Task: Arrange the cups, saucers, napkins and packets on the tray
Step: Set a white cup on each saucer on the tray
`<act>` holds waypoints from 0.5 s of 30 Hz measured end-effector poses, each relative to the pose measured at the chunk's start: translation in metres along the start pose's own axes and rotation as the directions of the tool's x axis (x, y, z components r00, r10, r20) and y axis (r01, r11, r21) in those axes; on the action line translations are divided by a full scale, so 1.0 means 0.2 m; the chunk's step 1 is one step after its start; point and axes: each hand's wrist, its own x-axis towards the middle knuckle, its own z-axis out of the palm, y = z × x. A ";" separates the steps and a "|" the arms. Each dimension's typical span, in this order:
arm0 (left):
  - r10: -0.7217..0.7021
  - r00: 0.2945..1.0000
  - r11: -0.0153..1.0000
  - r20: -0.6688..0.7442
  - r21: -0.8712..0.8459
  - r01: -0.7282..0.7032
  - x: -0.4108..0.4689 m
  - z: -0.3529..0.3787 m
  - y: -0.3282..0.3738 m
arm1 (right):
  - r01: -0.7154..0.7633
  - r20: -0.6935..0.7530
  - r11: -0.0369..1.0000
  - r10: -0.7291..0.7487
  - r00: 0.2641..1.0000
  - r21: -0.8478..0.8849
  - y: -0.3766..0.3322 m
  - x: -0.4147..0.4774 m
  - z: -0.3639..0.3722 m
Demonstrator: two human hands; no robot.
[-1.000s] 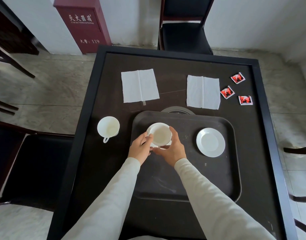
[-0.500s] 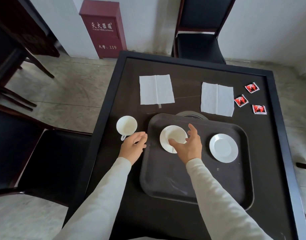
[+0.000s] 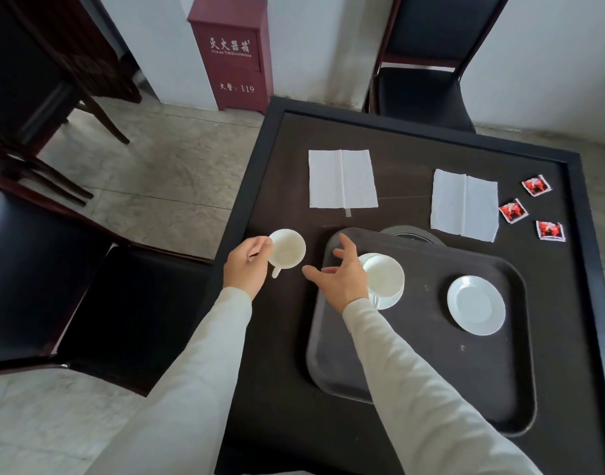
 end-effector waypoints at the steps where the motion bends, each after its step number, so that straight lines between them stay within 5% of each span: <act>1: 0.000 1.000 1.000 0.004 0.024 0.000 0.02 0.00 -0.01 | -0.001 0.016 1.000 0.002 1.000 -0.007 -0.01 0.00 0.03; 15: -0.051 0.997 0.995 0.061 0.090 0.045 0.21 0.00 -0.07 | -0.110 0.091 0.993 0.113 0.989 -0.040 -0.02 0.10 0.31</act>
